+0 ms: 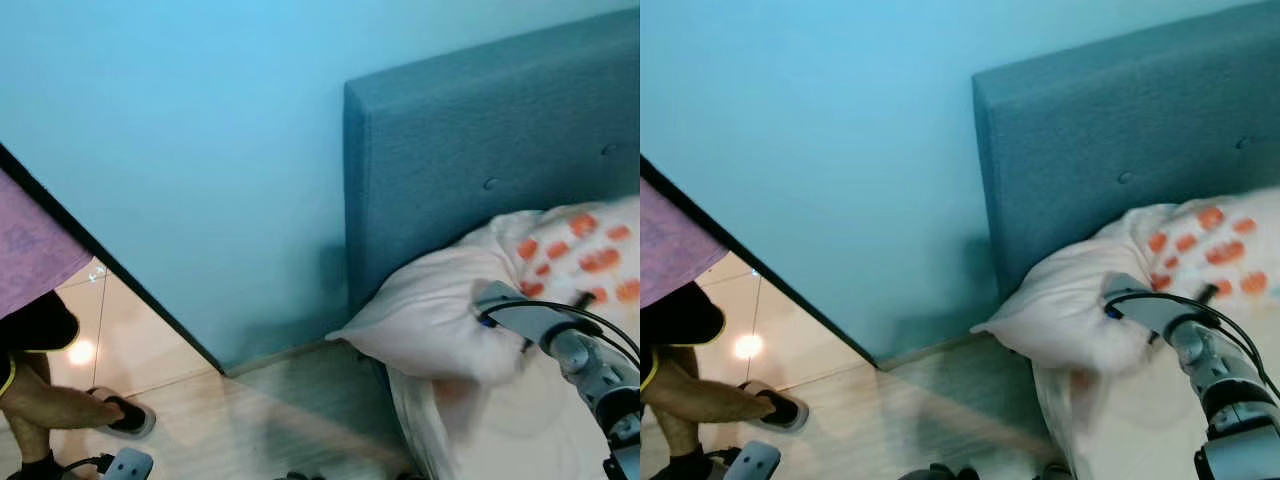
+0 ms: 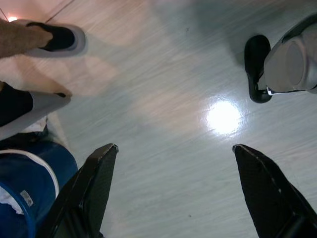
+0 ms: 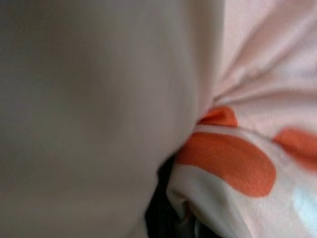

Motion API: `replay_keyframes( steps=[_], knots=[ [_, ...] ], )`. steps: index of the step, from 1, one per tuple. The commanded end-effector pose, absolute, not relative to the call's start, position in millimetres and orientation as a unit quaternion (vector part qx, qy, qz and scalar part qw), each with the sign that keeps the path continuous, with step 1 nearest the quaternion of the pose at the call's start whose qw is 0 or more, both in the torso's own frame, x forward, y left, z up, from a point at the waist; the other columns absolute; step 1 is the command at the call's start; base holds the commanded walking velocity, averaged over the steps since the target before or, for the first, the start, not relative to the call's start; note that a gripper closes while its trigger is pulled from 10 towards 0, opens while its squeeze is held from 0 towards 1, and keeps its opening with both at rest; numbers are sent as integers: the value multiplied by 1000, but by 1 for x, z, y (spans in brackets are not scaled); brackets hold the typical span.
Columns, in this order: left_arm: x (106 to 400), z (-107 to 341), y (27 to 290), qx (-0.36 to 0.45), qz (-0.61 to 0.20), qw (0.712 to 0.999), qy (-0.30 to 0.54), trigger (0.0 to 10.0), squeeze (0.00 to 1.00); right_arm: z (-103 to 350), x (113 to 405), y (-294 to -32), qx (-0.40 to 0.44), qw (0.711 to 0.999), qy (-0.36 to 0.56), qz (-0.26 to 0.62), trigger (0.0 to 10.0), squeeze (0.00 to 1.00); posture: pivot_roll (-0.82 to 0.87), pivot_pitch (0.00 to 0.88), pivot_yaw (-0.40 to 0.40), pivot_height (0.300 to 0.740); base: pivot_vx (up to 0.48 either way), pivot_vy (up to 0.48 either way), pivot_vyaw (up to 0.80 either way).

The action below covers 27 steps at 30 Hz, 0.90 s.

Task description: Clean up the room

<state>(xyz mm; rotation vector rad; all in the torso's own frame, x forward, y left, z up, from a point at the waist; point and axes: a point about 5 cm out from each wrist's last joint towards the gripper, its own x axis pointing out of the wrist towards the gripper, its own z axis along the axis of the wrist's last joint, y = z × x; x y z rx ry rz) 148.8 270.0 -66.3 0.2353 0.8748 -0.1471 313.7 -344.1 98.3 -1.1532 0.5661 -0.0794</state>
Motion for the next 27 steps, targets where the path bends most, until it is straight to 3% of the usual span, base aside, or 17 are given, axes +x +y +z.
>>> replay_keyframes(
  steps=[1,3,4,7,8,12,18,21,24,26,27],
  knots=[
    [140,-70,272,111,-70,889,439,10000,0,85,297,-359,-492,803,331,-65,10000,0,157,303,154,740,0,0,0],
    [141,-71,271,110,-70,888,440,10000,0,85,294,-363,-467,812,341,-78,10000,0,151,286,152,740,0,0,0],
    [144,-71,269,110,-69,888,441,10000,0,82,291,-365,-407,838,351,-96,10000,694,139,268,148,740,0,0,0],
    [145,-71,269,110,-68,888,442,10000,0,80,290,-364,-375,851,354,-102,10000,694,139,268,148,740,0,0,0],
    [150,-71,266,110,-65,887,443,10000,0,71,284,-364,-325,858,382,-109,10000,1000,123,223,139,740,0,0,0],
    [152,-71,265,109,-64,887,444,10000,0,68,281,-365,-318,855,393,-111,10000,1000,123,223,139,740,0,0,0],
    [159,-72,258,106,-60,886,447,10000,0,63,269,-373,-282,845,441,-110,10000,1000,91,153,121,740,0,0,0],
    [168,-73,250,105,-58,884,452,10000,0,67,257,-384,-272,822,497,-55,10000,1000,54,83,110,740,0,0,0],
    [168,-73,250,105,-58,884,452,10000,0,67,257,-384,-272,822,497,-55,10000,1000,54,83,110,740,0,0,0],
    [175,-72,244,104,-58,884,453,10000,0,75,241,-395,-295,793,533,-8,10000,1000,35,43,101,740,0,0,0],
    [175,-72,244,104,-58,884,453,10000,0,75,241,-395,-295,793,533,-8,10000,1000,35,43,101,740,0,0,0]
  ],
)
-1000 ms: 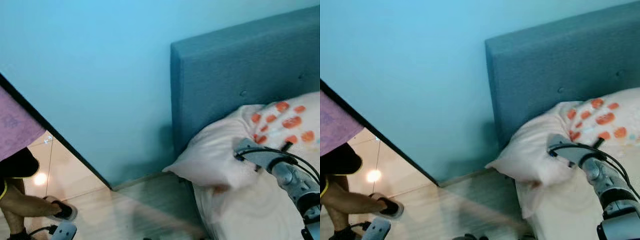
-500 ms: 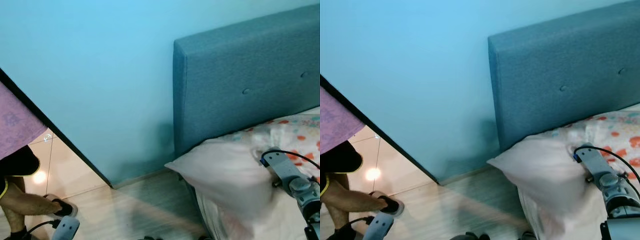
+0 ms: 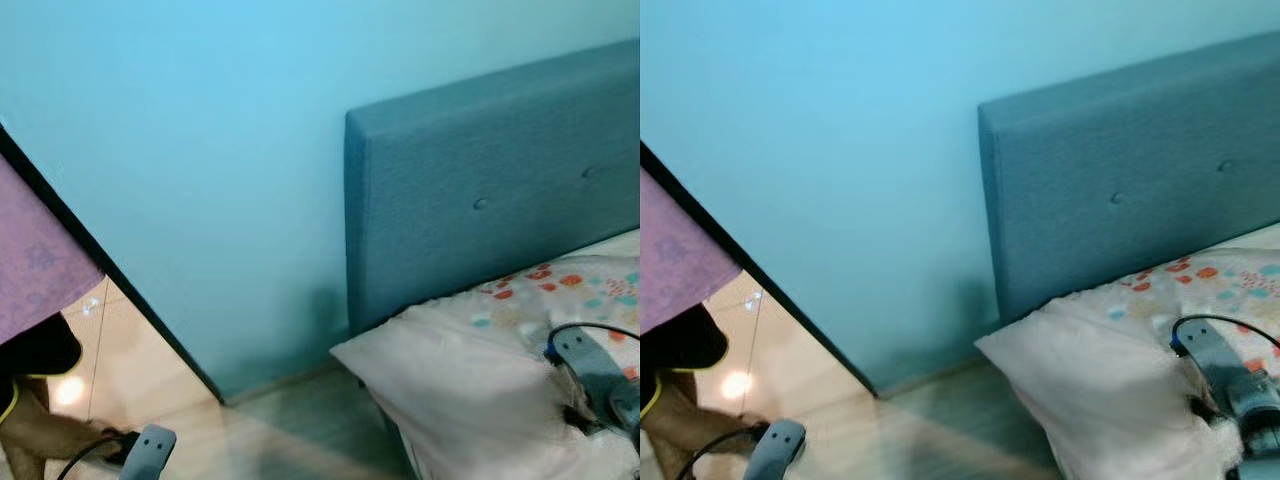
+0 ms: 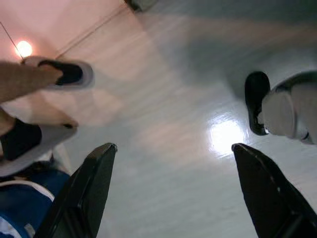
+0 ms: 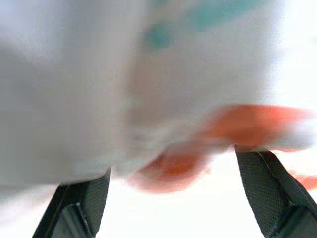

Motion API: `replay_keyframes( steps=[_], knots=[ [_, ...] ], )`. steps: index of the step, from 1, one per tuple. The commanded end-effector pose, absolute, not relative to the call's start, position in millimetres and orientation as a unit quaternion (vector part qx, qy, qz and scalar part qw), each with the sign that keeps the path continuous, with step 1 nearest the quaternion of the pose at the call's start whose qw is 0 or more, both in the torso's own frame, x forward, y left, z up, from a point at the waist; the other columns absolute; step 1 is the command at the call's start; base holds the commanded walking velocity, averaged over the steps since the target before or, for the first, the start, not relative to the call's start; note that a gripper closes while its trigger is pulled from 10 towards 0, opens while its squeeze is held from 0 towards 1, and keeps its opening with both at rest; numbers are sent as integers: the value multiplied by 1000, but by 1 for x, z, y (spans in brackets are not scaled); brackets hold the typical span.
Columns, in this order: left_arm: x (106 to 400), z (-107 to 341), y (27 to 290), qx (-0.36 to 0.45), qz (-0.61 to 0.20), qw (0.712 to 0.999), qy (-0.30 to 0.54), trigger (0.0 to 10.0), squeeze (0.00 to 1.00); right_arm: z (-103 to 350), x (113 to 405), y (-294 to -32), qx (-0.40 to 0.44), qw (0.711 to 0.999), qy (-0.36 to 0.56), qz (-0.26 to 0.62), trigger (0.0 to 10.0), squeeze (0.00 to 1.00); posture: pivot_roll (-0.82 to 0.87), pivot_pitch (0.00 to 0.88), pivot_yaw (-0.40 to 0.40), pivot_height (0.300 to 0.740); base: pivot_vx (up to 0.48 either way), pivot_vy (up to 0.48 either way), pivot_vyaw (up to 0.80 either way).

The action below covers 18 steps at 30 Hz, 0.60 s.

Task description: Clean up the room

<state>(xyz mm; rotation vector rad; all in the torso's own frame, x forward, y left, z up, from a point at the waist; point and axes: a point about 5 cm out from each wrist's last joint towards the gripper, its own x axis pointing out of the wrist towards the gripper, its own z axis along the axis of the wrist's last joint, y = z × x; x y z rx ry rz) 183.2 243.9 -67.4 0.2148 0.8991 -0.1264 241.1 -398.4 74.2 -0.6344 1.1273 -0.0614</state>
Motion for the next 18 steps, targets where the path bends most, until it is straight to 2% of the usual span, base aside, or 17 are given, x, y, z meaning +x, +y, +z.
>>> replay_keyframes(
  steps=[1,2,4,6,8,9,10,11,12,14,15,17,18],
  knots=[
    [175,-72,244,104,-58,884,453,10000,0,75,241,-395,-295,793,533,-8,10000,1000,35,43,101,740,0,0,0],
    [180,-72,240,103,-58,884,452,10000,0,82,229,-398,-318,774,547,13,10000,1000,27,11,97,740,0,0,0],
    [184,-71,236,101,-57,886,450,10000,0,89,222,-394,-332,770,545,24,10000,1000,15,0,100,740,0,0,0],
    [191,-69,232,99,-55,887,448,10000,0,105,227,-385,-341,797,499,-3,10000,1000,3,0,105,740,0,0,0],
    [191,-69,232,99,-55,887,448,10000,0,105,227,-385,-341,797,499,-3,10000,1000,3,0,105,740,0,0,0],
    [193,-69,231,99,-55,887,448,10000,0,111,241,-379,-327,831,450,-28,10000,0,-15,0,112,740,0,0,0],
    [195,-68,229,97,-53,886,450,10000,0,110,260,-367,-290,872,392,-47,10000,0,-18,0,114,740,0,0,0],
    [195,-68,229,97,-53,886,450,10000,0,110,260,-367,-290,872,392,-47,10000,0,-18,0,114,740,0,0,0],
    [199,-68,226,95,-47,887,450,10000,0,107,277,-348,-244,906,342,-50,10000,0,-16,0,113,740,0,0,0],
    [199,-68,226,95,-47,887,450,10000,0,107,277,-348,-244,906,342,-50,10000,0,-16,0,113,740,0,0,0],
    [202,-67,224,94,-43,887,451,10000,0,106,288,-334,-211,925,313,-48,10000,0,-15,0,113,740,0,0,0],
    [202,-67,224,94,-43,887,451,10000,0,106,288,-334,-211,925,313,-48,10000,0,-15,0,113,740,0,0,0],
    [206,-65,223,93,-37,888,449,10000,0,105,300,-310,-174,946,273,-23,10000,0,-17,0,116,735,0,0,0]
  ],
)
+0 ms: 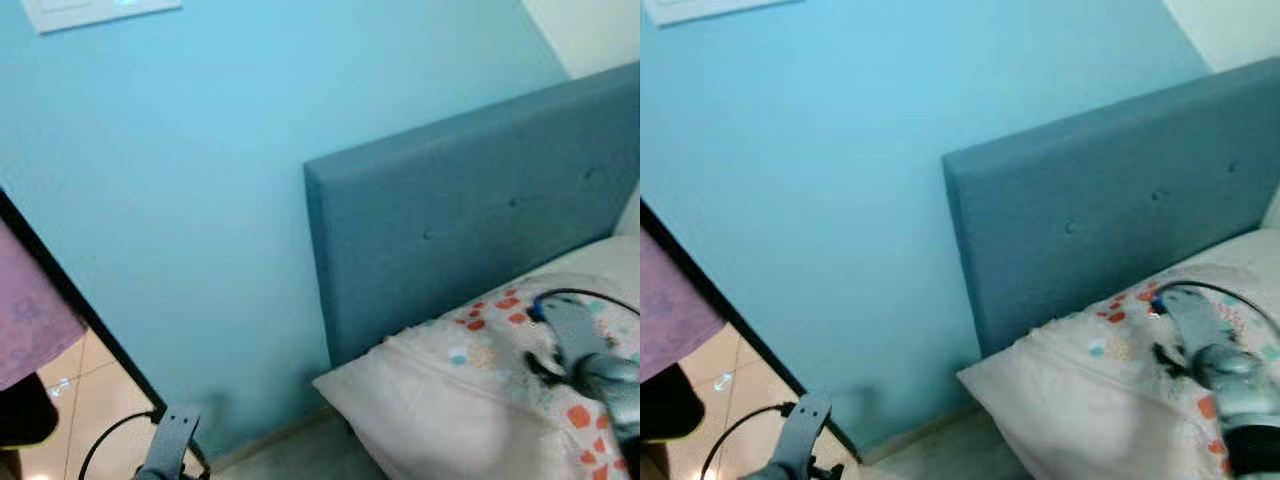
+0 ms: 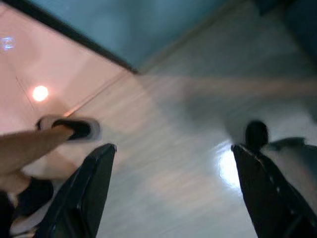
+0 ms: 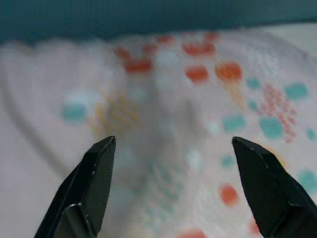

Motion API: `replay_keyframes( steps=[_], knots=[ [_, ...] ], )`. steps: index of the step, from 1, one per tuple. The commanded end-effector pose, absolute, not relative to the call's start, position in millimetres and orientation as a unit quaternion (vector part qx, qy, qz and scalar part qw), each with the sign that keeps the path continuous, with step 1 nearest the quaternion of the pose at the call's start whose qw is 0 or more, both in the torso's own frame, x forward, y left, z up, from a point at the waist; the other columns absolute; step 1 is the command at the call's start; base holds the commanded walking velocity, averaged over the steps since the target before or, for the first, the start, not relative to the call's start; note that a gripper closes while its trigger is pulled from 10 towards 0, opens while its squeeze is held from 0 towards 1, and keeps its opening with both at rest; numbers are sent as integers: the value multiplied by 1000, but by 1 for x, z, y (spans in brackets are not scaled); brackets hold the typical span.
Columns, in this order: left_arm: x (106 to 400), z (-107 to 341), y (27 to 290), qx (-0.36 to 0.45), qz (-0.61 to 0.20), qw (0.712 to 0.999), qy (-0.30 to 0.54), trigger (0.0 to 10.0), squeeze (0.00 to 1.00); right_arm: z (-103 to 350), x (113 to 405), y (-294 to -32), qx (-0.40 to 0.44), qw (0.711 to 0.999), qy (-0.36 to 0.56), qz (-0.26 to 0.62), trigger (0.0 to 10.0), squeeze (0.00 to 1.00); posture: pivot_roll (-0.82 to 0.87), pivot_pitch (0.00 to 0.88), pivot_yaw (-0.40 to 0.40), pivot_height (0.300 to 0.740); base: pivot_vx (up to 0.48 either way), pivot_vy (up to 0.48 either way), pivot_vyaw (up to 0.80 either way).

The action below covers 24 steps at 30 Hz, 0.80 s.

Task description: Clean up the room

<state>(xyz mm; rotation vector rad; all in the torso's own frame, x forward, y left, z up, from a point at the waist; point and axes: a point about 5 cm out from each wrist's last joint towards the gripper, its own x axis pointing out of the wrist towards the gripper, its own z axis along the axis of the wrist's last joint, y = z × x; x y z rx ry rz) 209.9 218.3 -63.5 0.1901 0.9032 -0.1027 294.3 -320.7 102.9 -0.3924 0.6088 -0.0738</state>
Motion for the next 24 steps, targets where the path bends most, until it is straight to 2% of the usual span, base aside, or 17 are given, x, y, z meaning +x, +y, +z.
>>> replay_keyframes(
  steps=[1,3,4,6,7,9,10,12,13,15,16,18,20,24],
  knots=[
    [209,-64,222,93,-33,888,449,10000,0,105,309,-281,-142,960,241,16,10000,0,-18,0,117,730,0,0,0],
    [209,-64,222,93,-33,888,449,10000,0,105,309,-281,-142,960,241,16,10000,0,-18,0,117,730,0,0,0],
    [211,-63,221,93,-31,888,449,10000,0,107,315,-257,-114,967,220,50,10000,0,-22,0,117,725,0,0,0],
    [211,-64,219,97,-25,885,454,10000,0,109,314,-211,-89,965,204,138,10000,0,-20,0,111,715,0,0,0],
    [211,-64,219,97,-25,885,454,10000,0,109,314,-211,-89,965,204,138,10000,0,-20,0,111,715,0,0,0],
    [207,-67,220,100,-19,881,463,10000,0,107,307,-184,-91,952,206,208,10000,0,-19,0,109,705,0,0,0],
    [207,-67,220,100,-19,881,463,10000,0,107,307,-184,-91,952,206,208,10000,0,-19,0,109,705,0,0,0],
    [200,-71,221,104,-16,873,475,10000,0,101,299,-169,-108,933,224,261,10000,0,-26,0,111,695,0,0,0],
    [200,-71,221,104,-16,873,475,10000,0,101,299,-169,-108,933,224,261,10000,0,-26,0,111,695,0,0,0],
    [193,-74,222,109,-15,867,487,10000,0,90,288,-160,-123,908,258,306,10000,0,-31,0,107,685,0,0,0],
    [193,-74,222,109,-15,867,487,10000,0,90,288,-160,-123,908,258,306,10000,0,-31,0,107,685,0,0,0],
    [187,-77,222,112,-14,861,495,10000,0,77,272,-157,-137,875,307,349,10000,0,-32,0,102,675,0,0,0],
    [184,-79,222,112,-13,859,499,10000,0,70,262,-161,-147,855,342,361,10000,0,-32,0,97,665,0,0,0],
    [182,-80,222,113,-13,857,503,10000,0,68,260,-166,-150,851,360,350,10000,0,-33,0,97,655,0,0,0]
  ],
)
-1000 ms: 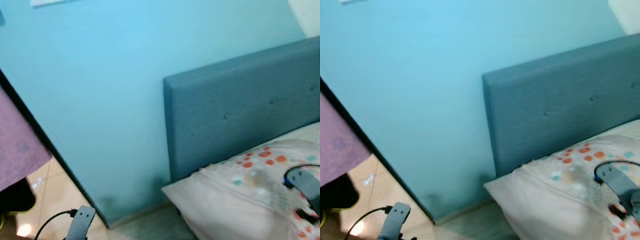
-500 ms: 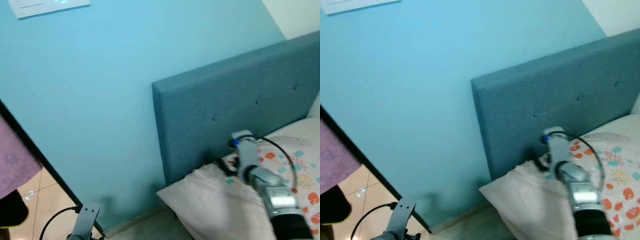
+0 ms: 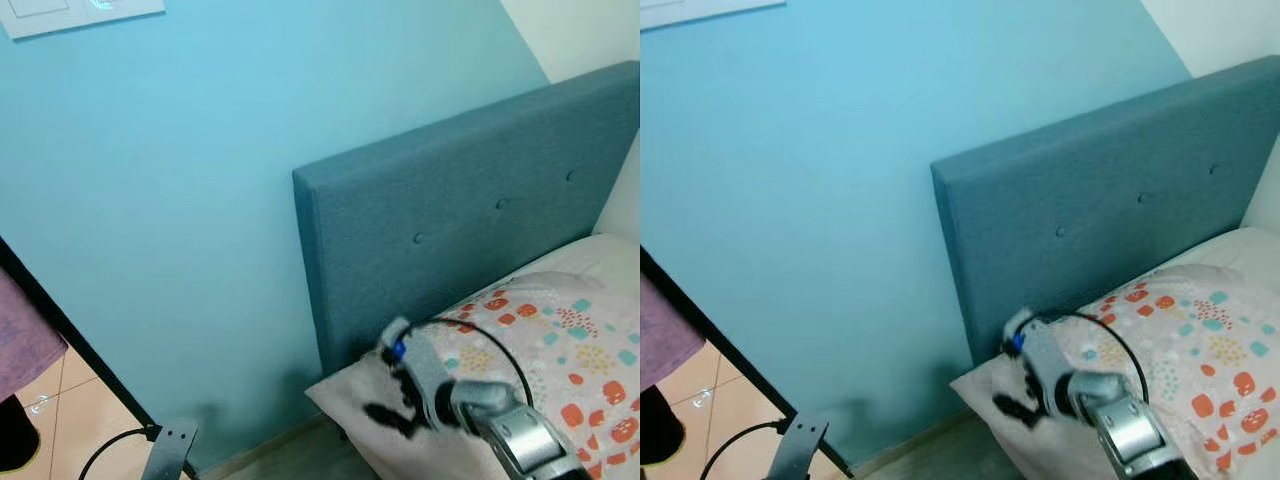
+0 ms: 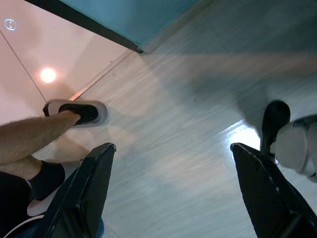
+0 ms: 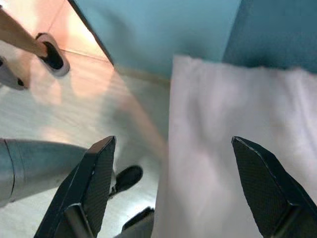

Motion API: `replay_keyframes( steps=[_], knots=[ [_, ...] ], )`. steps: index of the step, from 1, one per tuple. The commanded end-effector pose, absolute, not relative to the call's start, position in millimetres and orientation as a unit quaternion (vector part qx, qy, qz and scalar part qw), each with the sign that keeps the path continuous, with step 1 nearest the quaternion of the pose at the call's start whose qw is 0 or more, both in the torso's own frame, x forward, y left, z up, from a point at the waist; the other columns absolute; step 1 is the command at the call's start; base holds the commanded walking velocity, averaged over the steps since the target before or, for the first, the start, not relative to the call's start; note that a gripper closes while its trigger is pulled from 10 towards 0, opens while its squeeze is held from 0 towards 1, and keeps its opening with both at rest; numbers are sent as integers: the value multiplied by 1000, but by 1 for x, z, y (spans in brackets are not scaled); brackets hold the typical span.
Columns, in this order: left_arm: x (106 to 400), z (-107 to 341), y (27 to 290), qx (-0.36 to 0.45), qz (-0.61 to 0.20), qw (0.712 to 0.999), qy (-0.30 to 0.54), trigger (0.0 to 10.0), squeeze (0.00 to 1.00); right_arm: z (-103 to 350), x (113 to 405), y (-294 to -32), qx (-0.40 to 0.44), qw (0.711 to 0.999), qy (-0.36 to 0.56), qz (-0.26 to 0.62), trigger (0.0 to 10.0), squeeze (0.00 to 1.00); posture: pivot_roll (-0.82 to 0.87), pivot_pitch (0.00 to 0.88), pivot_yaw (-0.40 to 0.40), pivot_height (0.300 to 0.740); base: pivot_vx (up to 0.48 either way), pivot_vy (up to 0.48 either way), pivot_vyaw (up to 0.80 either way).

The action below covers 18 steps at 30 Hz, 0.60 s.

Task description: Clean up the room

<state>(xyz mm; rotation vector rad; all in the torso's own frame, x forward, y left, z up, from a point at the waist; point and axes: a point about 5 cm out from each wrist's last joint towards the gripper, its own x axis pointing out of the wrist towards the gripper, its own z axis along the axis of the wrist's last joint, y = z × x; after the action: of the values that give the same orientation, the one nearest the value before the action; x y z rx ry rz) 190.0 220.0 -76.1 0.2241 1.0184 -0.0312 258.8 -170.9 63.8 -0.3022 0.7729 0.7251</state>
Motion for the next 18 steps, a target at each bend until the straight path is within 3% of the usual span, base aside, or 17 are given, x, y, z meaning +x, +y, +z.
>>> replay_keyframes(
  steps=[1,13,14,15,18],
  knots=[
    [181,-80,222,114,-14,856,504,10000,0,70,262,-169,-147,855,360,343,10000,0,-37,0,97,650,0,0,0],
    [179,-82,220,125,-20,852,508,10000,0,76,268,-168,-129,877,336,317,10000,0,-43,0,99,607,0,0,0],
    [179,-82,219,125,-20,852,509,10000,0,78,270,-169,-126,883,329,309,10000,0,-51,0,105,607,0,0,0],
    [179,-82,218,124,-27,852,507,10000,0,86,280,-169,-100,908,290,284,10000,0,-51,0,105,607,0,0,0],
    [179,-82,217,121,-33,854,505,10000,0,91,286,-168,-95,919,267,274,10000,0,-52,0,105,607,0,0,156]
  ],
)
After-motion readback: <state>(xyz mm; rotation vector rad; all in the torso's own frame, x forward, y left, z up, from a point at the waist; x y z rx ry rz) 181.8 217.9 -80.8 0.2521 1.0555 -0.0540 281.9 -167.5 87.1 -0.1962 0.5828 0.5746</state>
